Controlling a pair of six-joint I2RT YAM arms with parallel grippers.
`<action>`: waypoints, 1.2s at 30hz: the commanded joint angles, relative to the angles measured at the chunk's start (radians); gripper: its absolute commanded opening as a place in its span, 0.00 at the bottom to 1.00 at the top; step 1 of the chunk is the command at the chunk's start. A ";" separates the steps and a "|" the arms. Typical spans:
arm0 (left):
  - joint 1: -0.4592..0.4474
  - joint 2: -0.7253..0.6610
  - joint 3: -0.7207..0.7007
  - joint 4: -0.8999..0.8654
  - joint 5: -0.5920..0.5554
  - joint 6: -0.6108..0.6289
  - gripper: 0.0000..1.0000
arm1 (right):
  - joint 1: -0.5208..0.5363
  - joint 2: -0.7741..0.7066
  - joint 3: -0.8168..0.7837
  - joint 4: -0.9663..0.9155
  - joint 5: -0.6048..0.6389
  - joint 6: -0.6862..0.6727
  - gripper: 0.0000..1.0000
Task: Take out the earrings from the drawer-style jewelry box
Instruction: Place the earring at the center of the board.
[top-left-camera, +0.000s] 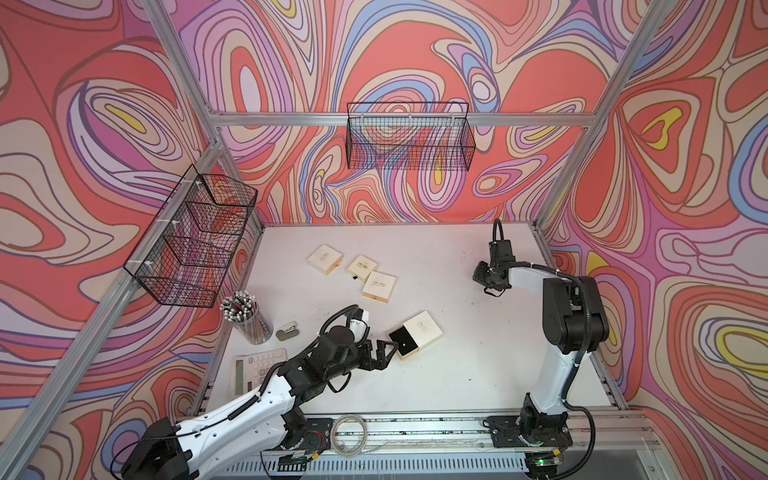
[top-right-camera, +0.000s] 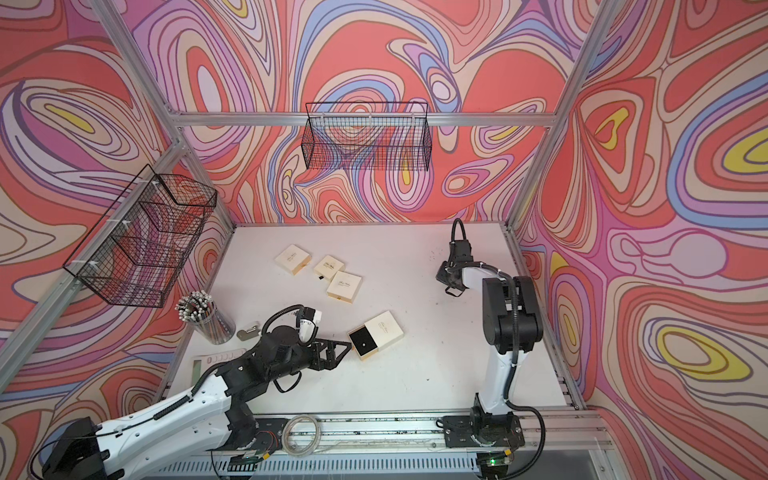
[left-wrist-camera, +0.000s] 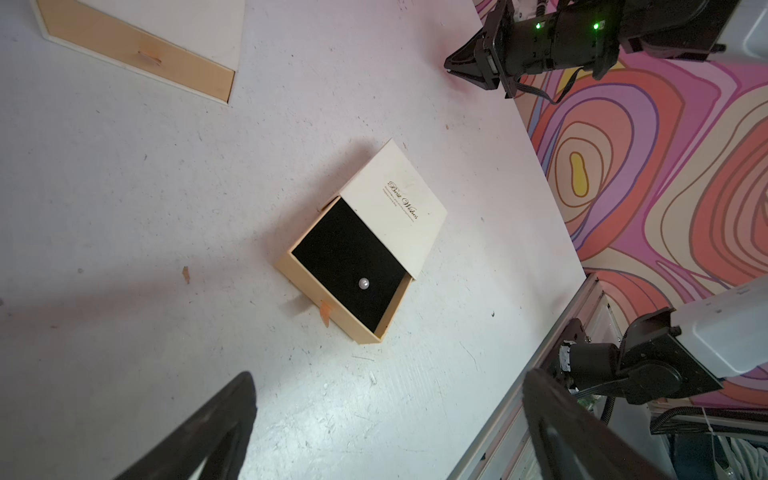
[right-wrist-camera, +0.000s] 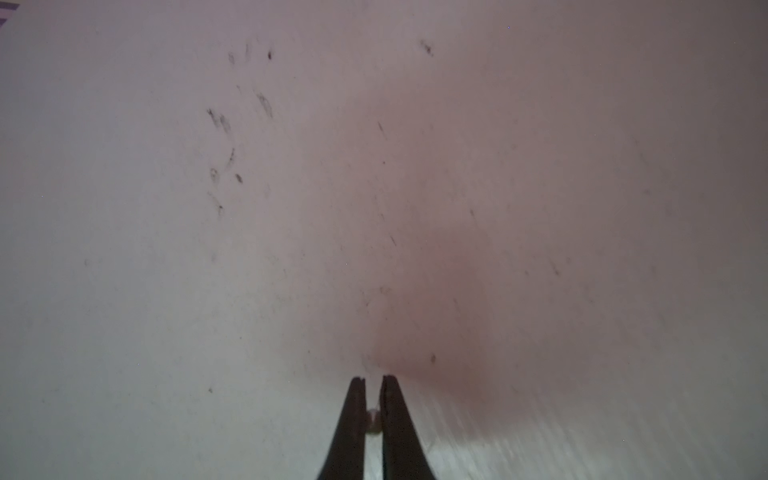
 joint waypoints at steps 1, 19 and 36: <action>0.005 0.009 0.005 0.029 -0.010 -0.011 1.00 | -0.016 0.026 0.037 -0.018 -0.011 -0.017 0.00; 0.004 0.029 -0.002 0.048 -0.017 -0.026 1.00 | -0.062 0.134 0.149 -0.069 0.025 -0.044 0.00; 0.004 0.038 -0.001 0.053 -0.030 -0.028 1.00 | -0.063 0.132 0.145 -0.074 0.002 -0.051 0.11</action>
